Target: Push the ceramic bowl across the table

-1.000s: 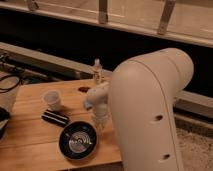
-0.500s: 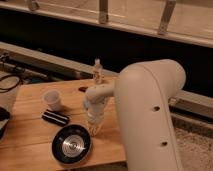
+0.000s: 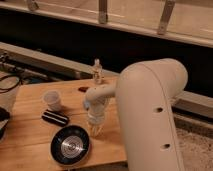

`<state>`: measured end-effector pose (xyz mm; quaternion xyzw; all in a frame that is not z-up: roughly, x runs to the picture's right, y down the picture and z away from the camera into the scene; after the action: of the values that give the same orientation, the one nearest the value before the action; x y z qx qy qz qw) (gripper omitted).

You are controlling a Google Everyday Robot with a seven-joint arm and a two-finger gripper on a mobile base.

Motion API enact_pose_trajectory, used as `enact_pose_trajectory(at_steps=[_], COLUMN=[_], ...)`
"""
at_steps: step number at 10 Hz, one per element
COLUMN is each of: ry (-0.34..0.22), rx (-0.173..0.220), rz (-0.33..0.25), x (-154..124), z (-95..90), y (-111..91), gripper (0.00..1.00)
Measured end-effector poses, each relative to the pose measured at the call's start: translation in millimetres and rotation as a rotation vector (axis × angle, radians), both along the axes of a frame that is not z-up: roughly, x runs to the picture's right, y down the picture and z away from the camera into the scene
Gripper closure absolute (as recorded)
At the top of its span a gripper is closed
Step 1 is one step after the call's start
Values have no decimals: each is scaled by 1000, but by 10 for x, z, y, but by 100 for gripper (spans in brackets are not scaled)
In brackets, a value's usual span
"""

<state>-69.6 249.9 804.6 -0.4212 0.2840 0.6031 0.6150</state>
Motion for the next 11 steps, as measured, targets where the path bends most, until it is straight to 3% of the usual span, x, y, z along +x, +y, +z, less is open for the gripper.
enact_pose_trajectory(at_steps=[11], ry=[-35], rx=[-25], rz=[-58], x=[-166], z=[-136], y=[149], gripper=[100])
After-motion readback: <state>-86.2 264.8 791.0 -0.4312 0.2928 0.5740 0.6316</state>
